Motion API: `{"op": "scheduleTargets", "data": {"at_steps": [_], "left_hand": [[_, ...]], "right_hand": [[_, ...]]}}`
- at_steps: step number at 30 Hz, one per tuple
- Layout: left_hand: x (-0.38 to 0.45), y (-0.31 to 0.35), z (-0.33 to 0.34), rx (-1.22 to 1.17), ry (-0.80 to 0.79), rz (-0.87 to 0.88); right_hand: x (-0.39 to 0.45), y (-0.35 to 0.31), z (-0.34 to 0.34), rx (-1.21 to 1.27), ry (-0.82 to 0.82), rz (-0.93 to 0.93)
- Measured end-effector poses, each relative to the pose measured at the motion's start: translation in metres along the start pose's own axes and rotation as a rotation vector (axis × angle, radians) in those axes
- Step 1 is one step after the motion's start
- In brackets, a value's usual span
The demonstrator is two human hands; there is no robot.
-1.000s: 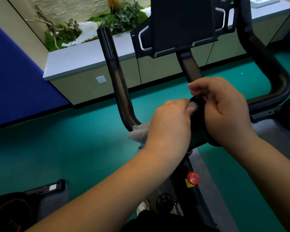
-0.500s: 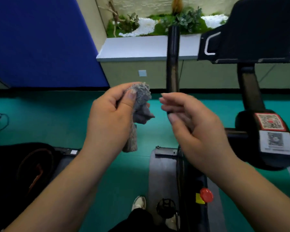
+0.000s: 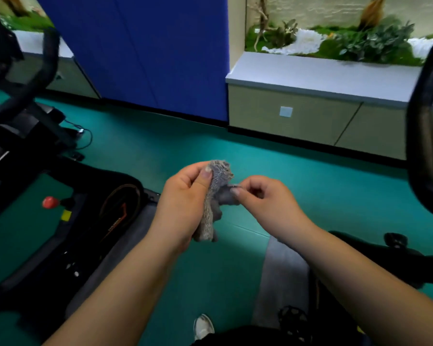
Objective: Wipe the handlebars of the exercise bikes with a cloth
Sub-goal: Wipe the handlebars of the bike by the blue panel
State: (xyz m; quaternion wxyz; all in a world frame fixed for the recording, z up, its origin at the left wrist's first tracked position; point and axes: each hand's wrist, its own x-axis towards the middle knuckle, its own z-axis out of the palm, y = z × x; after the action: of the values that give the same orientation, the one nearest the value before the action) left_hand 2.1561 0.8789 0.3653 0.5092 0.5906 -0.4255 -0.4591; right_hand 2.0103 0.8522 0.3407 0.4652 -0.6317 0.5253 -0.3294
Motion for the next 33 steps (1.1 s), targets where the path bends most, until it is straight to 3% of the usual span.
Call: {"op": "scheduleTargets", "data": {"at_steps": [4,8,14,18,21,26,33], "left_hand": [[0.01,-0.012,-0.058,0.298,0.087,0.17],[0.017,-0.02,-0.109,0.592,0.159,0.374],[0.03,-0.042,-0.155,0.718,0.374,0.516],[0.041,-0.054,-0.173,0.789,0.364,0.59],[0.053,-0.056,-0.182,0.787,0.304,0.541],[0.083,-0.042,-0.191,0.576,0.306,0.414],[0.119,-0.013,-0.221,0.531,0.305,0.231]], "right_hand": [[0.016,-0.018,0.058,0.022,-0.046,-0.007],[0.028,-0.032,0.12,0.265,-0.121,0.1],[0.044,-0.057,0.174,0.473,-0.227,0.167],[0.064,-0.072,0.186,0.58,-0.236,0.204],[0.089,-0.077,0.192,0.601,-0.256,0.204],[0.134,-0.08,0.205,0.491,-0.29,0.131],[0.187,-0.086,0.222,0.243,-0.328,-0.097]]}}
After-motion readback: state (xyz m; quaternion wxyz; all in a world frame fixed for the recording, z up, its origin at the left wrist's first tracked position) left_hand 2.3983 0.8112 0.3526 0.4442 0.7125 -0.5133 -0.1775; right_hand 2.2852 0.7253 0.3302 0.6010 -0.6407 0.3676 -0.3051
